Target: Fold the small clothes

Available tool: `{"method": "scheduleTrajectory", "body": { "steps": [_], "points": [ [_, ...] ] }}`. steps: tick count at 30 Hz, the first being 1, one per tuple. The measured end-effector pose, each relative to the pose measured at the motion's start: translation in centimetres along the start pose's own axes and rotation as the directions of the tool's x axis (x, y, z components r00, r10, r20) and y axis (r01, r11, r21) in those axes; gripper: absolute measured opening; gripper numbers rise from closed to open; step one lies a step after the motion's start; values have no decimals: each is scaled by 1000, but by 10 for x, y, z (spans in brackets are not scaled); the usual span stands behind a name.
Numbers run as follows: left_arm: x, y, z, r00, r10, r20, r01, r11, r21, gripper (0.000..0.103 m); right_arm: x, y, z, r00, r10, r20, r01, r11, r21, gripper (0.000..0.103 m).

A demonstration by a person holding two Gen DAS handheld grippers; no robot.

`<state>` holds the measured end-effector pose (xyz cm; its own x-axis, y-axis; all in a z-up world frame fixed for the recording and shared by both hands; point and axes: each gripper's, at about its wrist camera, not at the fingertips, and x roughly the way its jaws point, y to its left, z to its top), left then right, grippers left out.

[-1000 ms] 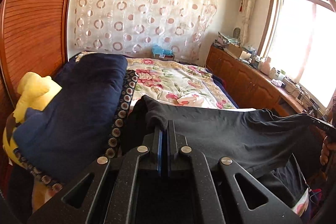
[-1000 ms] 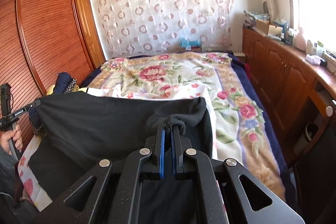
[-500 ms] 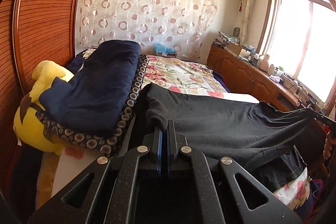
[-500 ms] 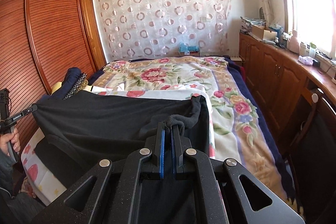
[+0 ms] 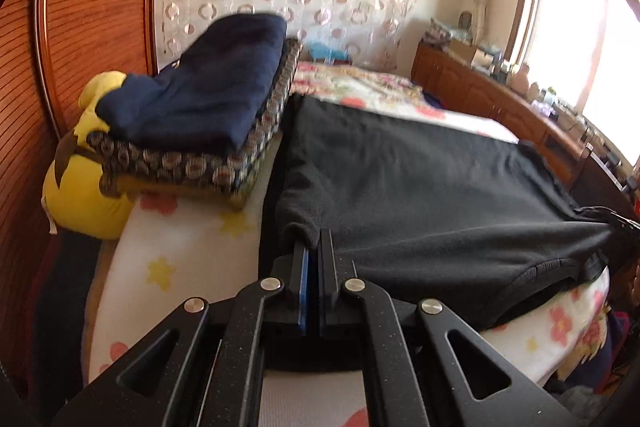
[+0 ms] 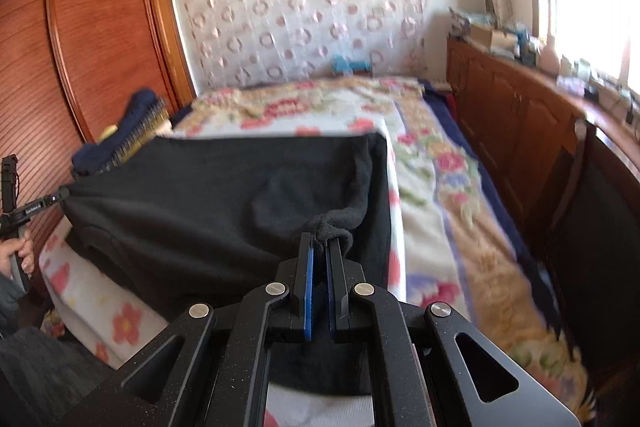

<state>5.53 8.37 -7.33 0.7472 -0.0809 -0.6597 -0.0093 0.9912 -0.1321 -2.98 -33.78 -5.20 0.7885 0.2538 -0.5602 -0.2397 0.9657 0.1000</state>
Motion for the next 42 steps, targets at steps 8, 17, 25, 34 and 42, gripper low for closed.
{"method": "scheduleTrajectory", "body": {
  "steps": [8, 17, 25, 34, 42],
  "points": [
    [7, 4, -22, 998, 9, -60, -7, 1000, 26, 14, 30, -3, -20, 994, -38, -100, 38, 999, -7, 5],
    [-9, 15, -22, 999, 11, -40, -11, 1000, 14, 77, 6, 17, -14, 993, -117, -33, 113, 988, -101, 19],
    [8, 22, -23, 996, 29, -86, -29, 1000, -1, 78, 18, 33, -14, 994, -111, -11, 109, 986, -123, 47],
    [17, 24, -25, 992, 48, -112, -48, 999, 9, 78, 60, 44, -24, 997, -36, -62, 29, 992, -120, 47],
    [20, 26, -25, 992, 45, -114, -46, 999, -1, 78, 86, 47, -27, 995, -57, -83, 46, 991, -126, 47]
  ]
}}
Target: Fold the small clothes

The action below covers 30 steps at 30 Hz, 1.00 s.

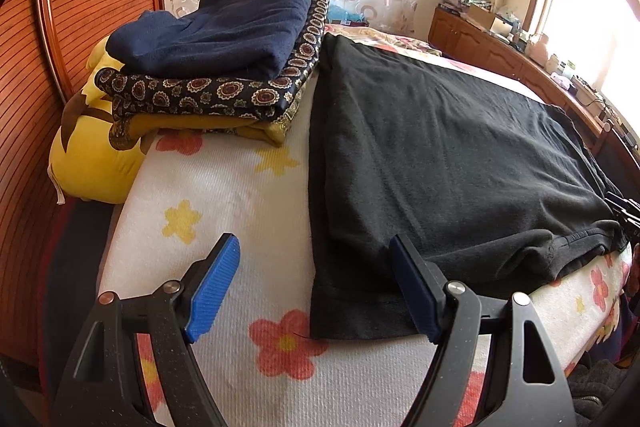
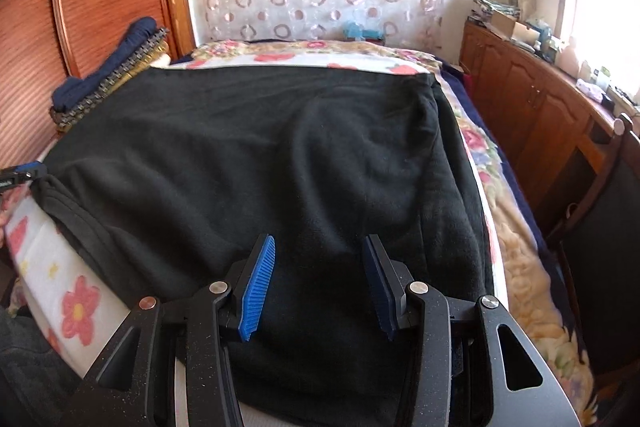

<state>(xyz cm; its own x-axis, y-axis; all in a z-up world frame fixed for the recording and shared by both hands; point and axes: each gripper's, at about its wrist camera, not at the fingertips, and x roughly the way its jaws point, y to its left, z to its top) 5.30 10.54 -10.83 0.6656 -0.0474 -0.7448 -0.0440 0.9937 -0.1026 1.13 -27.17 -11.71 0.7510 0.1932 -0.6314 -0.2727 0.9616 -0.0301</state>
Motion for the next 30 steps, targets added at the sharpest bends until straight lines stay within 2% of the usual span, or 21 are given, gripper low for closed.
{"method": "scheduleTrajectory", "body": {
  "steps": [5, 8, 15, 18, 22, 25, 30],
  "points": [
    [-3, 0, -3, 999, -48, 13, 49, 999, -20, 78, 1, 5, -2, 999, -32, 31, 33, 999, -34, 50],
    [-6, -1, -4, 996, -83, 18, 83, 996, -27, 72, 1, 3, -4, 998, -29, 52, 30, 999, -26, 51],
    [-4, -8, -3, 991, -131, 3, 131, 991, -2, 35, 1, 6, -11, 998, -23, 66, 25, 999, -25, 53],
    [-2, -10, -1, 992, -124, -3, 124, 992, 12, 32, -1, 8, -13, 997, -21, 68, 23, 999, -23, 53],
    [-1, -14, 2, 992, -124, -14, 125, 992, 31, 9, -1, 7, -13, 997, -18, 70, 20, 1000, -23, 53],
    [-8, -19, 6, 992, -123, 15, 123, 992, 38, 8, 0, 6, -13, 997, -11, 71, 13, 1000, -23, 54],
    [-36, -47, 24, 978, -180, 108, 169, 980, 103, 7, -1, 1, -13, 997, 12, 80, -13, 1000, 14, 54]
  ]
}}
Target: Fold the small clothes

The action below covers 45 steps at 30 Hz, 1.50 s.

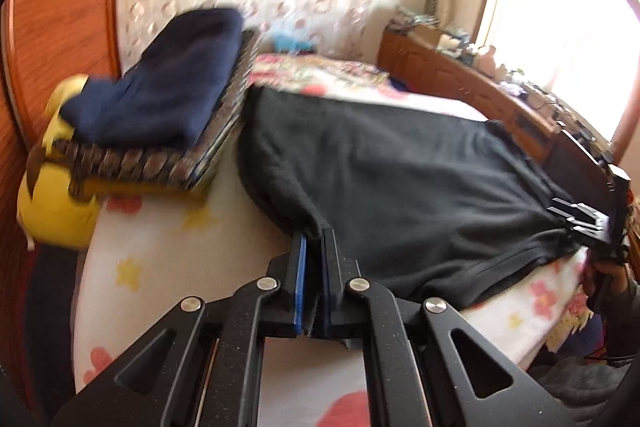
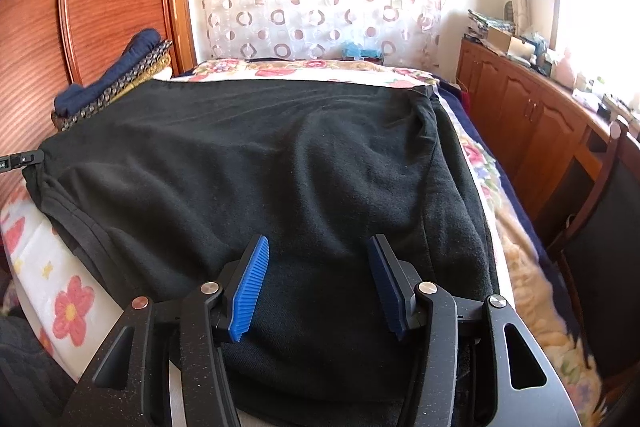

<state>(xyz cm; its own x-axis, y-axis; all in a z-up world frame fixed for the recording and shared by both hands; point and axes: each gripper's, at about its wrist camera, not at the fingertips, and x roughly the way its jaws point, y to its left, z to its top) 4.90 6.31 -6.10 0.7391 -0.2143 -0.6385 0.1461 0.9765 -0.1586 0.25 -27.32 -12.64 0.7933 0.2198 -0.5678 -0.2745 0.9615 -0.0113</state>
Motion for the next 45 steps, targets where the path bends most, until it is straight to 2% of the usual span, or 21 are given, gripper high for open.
{"method": "scheduleTrajectory", "body": {
  "steps": [4, 7, 9, 14, 18, 24, 29, 34, 35, 36, 38, 39, 41, 43, 45],
  "points": [
    [-6, -24, 23, 998, -39, 48, 37, 998, 53, 7, 0, 0, 0, 1000, 8, -1, -8, 1000, 2, 55],
    [-6, -42, 42, 992, -113, 64, 108, 992, 71, 6, 1, 1, 0, 1000, 8, -1, -8, 1000, 3, 55],
    [-6, -57, 56, 982, -171, 75, 164, 983, 85, 6, 1, 1, 1, 1000, 13, -3, -13, 1000, 11, 55],
    [-4, -110, 84, 962, -256, 95, 235, 954, 188, 6, 2, -4, 3, 999, 32, -11, -31, 999, 35, 55],
    [5, -143, 99, 950, -300, 83, 272, 930, 248, 6, 1, -6, 4, 999, 36, -24, -35, 999, 38, 55],
    [27, -182, 105, 947, -319, 45, 288, 900, 327, 6, -9, -9, 8, 1000, 29, -11, -28, 999, 47, 55],
    [48, -194, 95, 954, -301, -2, 284, 896, 342, 6, -21, -13, 12, 1000, 19, 23, -21, 998, 55, 55],
    [56, -198, 84, 953, -299, -50, 297, 888, 350, 6, -26, -10, 16, 999, 33, 42, -35, 998, 47, 55],
    [58, -197, 83, 954, -293, -60, 295, 889, 349, 8, -25, -10, 15, 998, 35, 42, -37, 998, 46, 55],
    [58, -195, 81, 953, -294, -72, 300, 889, 346, 14, -24, -9, 16, 998, 37, 42, -39, 998, 45, 55],
    [56, -190, 79, 950, -303, -80, 312, 889, 337, 30, -22, -7, 17, 998, 42, 40, -44, 998, 42, 55],
    [54, -188, 77, 951, -300, -79, 309, 891, 333, 41, -20, -6, 18, 998, 45, 40, -46, 998, 40, 55],
    [52, -182, 75, 952, -296, -79, 305, 895, 326, 51, -17, -4, 21, 998, 52, 41, -54, 998, 33, 55],
    [48, -174, 70, 954, -290, -74, 298, 901, 316, 70, -15, -1, 26, 997, 61, 42, -62, 998, 24, 55],
    [46, -165, 67, 959, -275, -67, 283, 910, 302, 75, -12, 3, 32, 996, 73, 43, -74, 997, 12, 55]
  ]
}}
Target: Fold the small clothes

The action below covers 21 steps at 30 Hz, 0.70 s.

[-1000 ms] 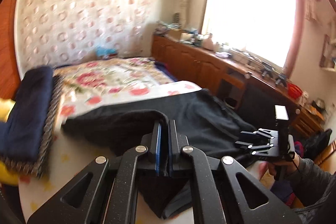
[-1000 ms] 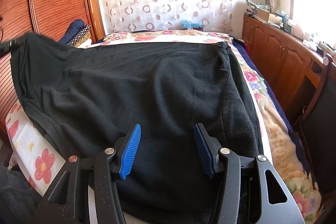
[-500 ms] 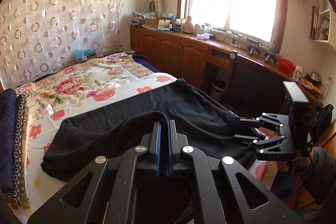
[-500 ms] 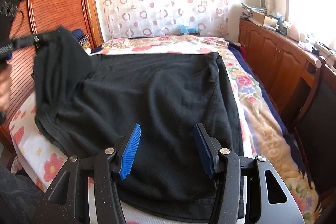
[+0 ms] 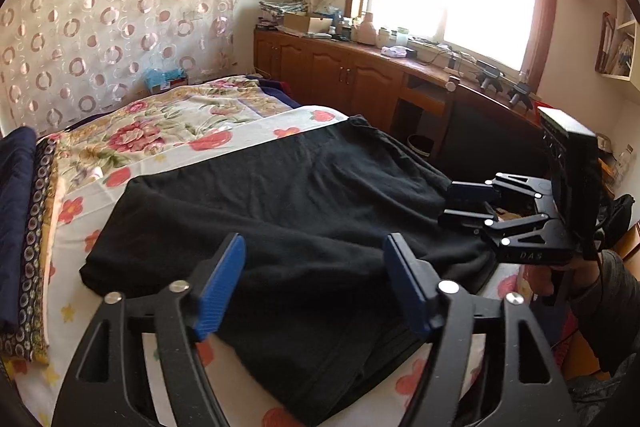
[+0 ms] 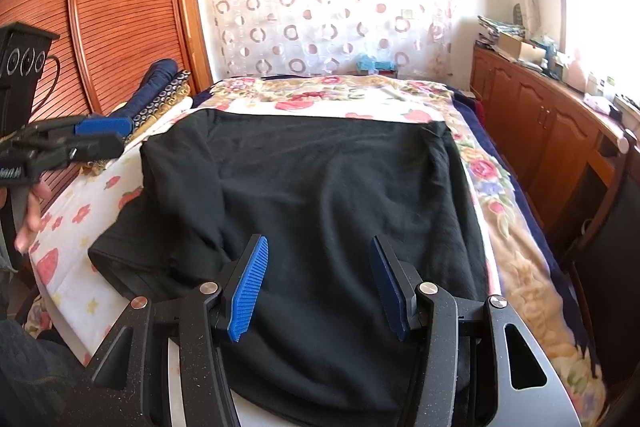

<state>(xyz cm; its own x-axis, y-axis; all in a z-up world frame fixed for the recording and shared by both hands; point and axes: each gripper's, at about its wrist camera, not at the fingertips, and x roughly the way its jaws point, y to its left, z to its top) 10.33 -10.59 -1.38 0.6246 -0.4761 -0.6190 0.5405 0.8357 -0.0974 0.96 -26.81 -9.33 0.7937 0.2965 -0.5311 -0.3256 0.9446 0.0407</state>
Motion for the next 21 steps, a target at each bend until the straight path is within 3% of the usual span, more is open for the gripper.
{"method": "scheduleTrajectory", "body": {
  "steps": [7, 12, 17, 18, 19, 21],
  "points": [
    [-14, 35, -25, 997, 73, 2, -72, 994, -85, 76, 26, 25, 19, 998, 55, -20, -56, 996, -72, 55],
    [-22, 58, -42, 992, 123, 2, -121, 981, -148, 76, 50, 53, 25, 989, 128, -77, -138, 980, -141, 55],
    [-26, 74, -54, 988, 153, 0, -150, 970, -193, 76, 87, 71, 30, 979, 128, -157, -160, 964, -212, 55],
    [-27, 75, -55, 988, 156, 0, -153, 969, -196, 76, 94, 72, 32, 978, 117, -171, -153, 964, -218, 49],
    [-28, 76, -56, 987, 159, 2, -156, 968, -199, 76, 100, 72, 34, 977, 115, -180, -154, 962, -225, 33],
    [-30, 76, -58, 987, 162, 4, -158, 967, -199, 76, 106, 75, 38, 970, 143, -197, -189, 953, -236, 15]
  ]
}}
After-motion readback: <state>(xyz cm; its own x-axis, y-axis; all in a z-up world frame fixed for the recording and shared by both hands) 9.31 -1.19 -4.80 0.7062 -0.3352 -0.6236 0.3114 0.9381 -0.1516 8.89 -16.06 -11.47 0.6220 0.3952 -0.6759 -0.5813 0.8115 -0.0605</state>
